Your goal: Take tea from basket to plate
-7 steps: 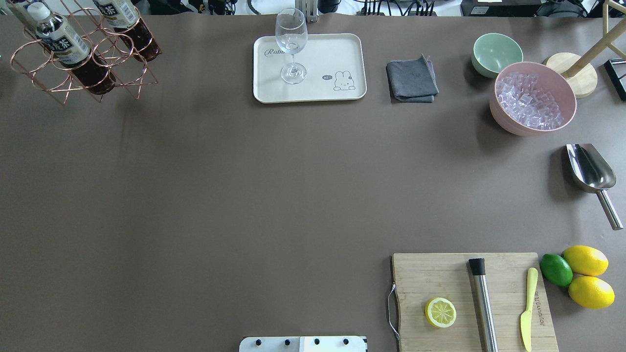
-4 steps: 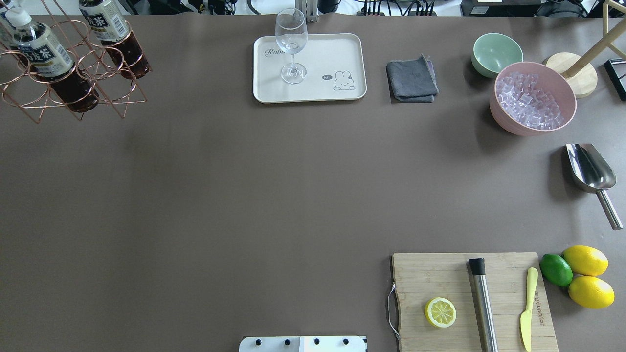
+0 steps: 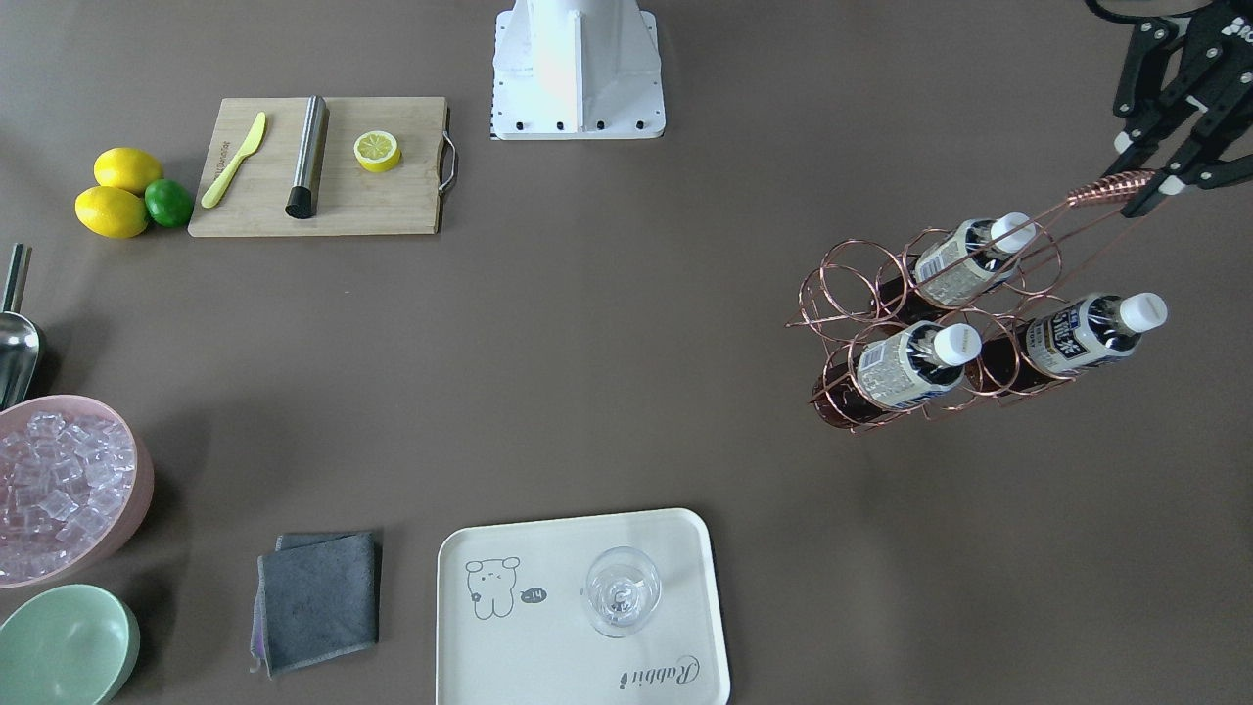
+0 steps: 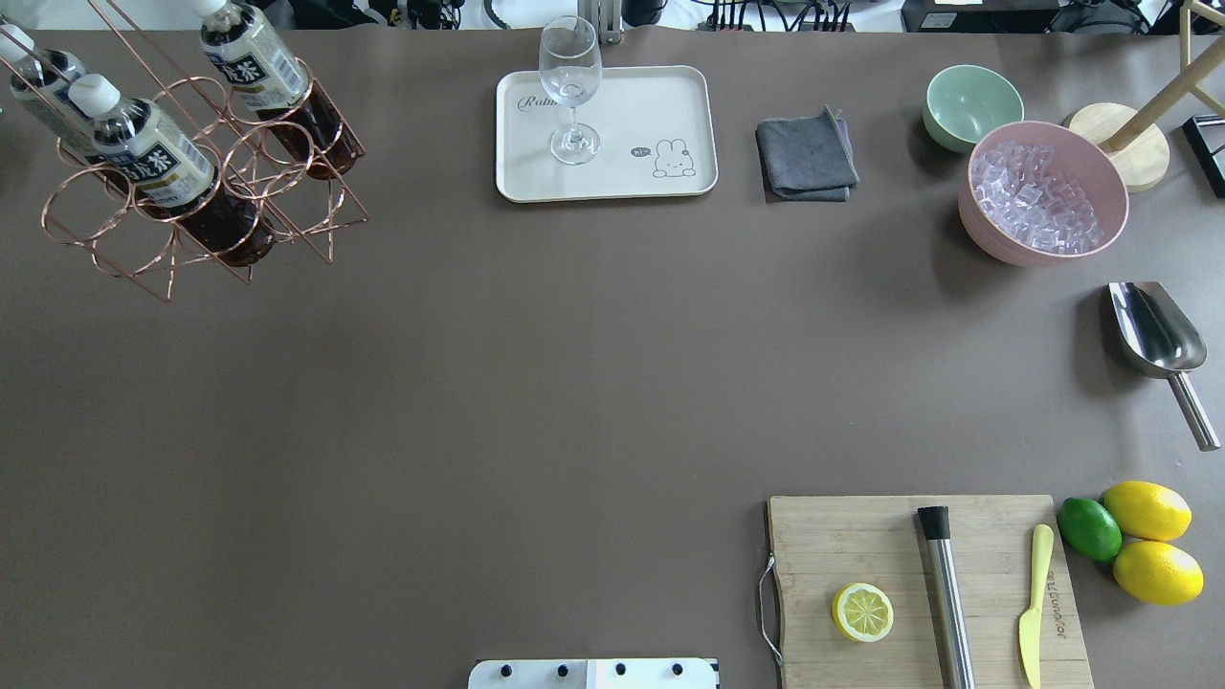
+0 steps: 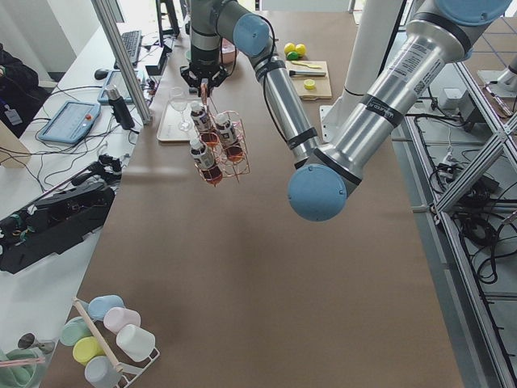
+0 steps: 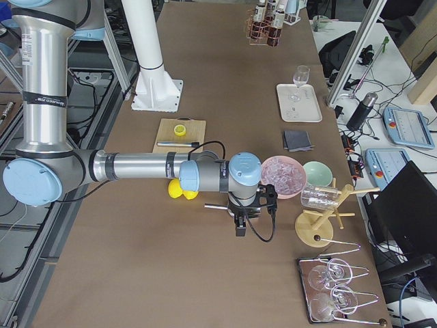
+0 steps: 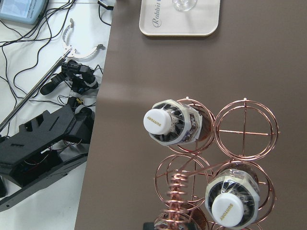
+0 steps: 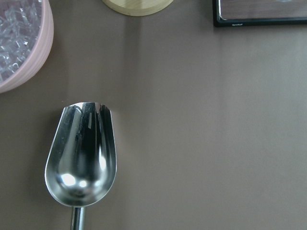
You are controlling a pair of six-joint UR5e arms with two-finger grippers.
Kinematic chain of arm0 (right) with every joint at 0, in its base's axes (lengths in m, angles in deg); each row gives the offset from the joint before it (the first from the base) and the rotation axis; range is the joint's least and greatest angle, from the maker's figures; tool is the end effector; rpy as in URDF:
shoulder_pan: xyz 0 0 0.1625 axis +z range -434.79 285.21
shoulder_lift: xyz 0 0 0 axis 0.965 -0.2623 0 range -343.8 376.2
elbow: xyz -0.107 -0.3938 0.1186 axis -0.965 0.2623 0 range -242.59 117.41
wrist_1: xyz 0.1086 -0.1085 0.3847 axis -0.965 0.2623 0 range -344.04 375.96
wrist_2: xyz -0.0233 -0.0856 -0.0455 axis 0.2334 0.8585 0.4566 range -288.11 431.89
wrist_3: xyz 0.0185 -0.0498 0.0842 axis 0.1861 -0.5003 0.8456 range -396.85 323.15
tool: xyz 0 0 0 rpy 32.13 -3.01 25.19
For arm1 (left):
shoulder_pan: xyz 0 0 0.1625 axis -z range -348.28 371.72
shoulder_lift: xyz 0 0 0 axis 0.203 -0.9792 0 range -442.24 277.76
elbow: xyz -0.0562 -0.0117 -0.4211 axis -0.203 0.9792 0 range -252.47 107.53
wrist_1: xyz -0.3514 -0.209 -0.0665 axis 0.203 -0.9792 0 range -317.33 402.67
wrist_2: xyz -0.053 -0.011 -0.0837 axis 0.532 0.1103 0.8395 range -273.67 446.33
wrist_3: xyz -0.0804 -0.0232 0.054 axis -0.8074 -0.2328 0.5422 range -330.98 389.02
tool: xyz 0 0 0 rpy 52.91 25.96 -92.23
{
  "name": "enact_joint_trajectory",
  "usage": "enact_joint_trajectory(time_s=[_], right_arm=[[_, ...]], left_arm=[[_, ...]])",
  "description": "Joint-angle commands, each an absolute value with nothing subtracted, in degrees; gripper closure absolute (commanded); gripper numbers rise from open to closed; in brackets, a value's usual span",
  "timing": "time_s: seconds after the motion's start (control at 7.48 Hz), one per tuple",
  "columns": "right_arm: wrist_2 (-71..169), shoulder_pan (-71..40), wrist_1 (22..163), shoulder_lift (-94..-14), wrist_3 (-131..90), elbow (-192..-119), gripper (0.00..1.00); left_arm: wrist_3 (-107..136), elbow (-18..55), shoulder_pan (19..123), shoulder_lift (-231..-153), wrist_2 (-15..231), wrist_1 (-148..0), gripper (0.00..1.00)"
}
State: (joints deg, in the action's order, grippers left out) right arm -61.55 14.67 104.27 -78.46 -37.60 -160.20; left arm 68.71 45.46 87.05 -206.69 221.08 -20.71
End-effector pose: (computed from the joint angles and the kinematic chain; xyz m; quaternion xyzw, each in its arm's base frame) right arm 0.0605 -0.4629 0.6299 0.0382 -0.3697 -0.0254 0.9280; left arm 0.0766 -0.5427 0.1646 0.3557 0.2921 0.5059 0.7295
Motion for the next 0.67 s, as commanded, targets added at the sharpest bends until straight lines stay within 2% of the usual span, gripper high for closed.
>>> enact_joint_trajectory(time_s=[0.0, 0.53], right_arm=[[-61.6, 14.3, 102.6, -77.3, -37.5, -160.3, 0.0], [-62.1, 11.4, 102.6, -75.3, -37.5, -161.3, 0.0]], left_arm=[[60.5, 46.4, 76.1, -209.2, 220.9, -22.9, 1.0], [50.5, 46.9, 64.2, -214.6, 218.1, -24.5, 1.0]])
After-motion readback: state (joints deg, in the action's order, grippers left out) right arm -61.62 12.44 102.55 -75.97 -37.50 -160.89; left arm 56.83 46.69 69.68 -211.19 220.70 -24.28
